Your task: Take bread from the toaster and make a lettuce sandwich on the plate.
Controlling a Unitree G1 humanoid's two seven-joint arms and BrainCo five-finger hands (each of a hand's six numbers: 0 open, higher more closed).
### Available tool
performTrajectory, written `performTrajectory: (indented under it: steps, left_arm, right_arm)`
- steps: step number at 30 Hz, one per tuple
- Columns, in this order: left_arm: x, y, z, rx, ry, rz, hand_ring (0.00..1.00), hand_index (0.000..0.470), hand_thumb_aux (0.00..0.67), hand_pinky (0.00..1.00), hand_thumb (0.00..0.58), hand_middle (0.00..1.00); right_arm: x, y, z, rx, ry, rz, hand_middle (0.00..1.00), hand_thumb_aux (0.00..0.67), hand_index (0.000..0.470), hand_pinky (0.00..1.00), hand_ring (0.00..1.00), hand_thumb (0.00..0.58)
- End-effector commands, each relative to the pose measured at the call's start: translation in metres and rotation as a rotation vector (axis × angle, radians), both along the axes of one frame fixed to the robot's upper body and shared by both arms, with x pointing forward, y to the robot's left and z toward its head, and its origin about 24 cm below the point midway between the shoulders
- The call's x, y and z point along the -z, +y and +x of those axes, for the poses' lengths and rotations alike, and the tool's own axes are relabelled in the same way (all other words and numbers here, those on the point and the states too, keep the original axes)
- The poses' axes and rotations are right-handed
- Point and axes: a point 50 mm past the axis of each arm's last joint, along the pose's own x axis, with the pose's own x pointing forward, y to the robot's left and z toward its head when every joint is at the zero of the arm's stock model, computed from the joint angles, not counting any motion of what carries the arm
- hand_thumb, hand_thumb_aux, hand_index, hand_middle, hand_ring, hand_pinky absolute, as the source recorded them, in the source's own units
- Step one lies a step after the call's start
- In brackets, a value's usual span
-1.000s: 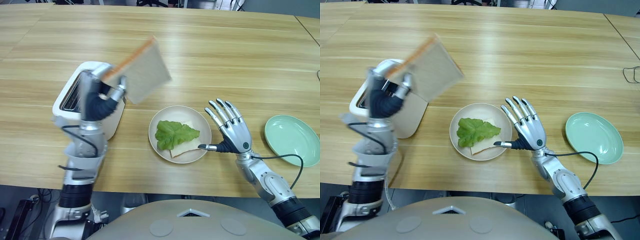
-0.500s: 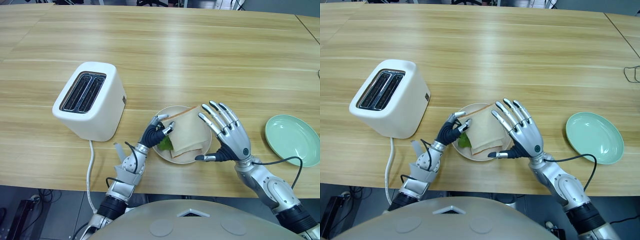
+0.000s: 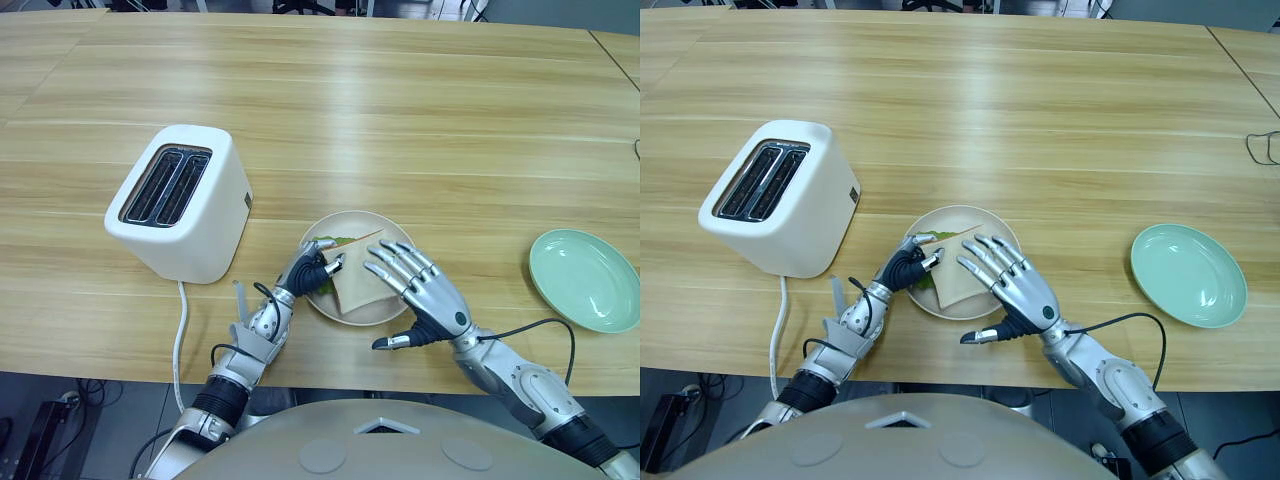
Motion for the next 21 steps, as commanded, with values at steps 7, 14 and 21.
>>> performTrajectory:
  steps: [7, 14, 21]
  left_arm:
    - [0.016, -0.001, 0.002, -0.021, 0.059, 0.04, 1.0, 0.46, 0.67, 1.0, 0.58, 1.0]
    - [0.01, -0.005, 0.004, 0.003, -0.004, 0.059, 1.0, 0.442, 0.644, 1.0, 0.579, 1.0]
    - [-0.054, 0.021, 0.004, -0.145, -0.513, 0.23, 0.0, 0.0, 0.0, 0.0, 0.0, 0.0]
  right_arm:
    - [0.039, 0.012, -0.013, -0.1, 0.392, -0.154, 0.0, 0.0, 0.0, 0.0, 0.0, 0.0]
    - [0.052, 0.007, 0.006, 0.012, 0.544, -0.224, 0.0, 0.0, 0.0, 0.0, 0.0, 0.0]
    - [0.05, 0.009, 0.02, 0.065, 0.542, -0.228, 0.0, 0.0, 0.0, 0.0, 0.0, 0.0]
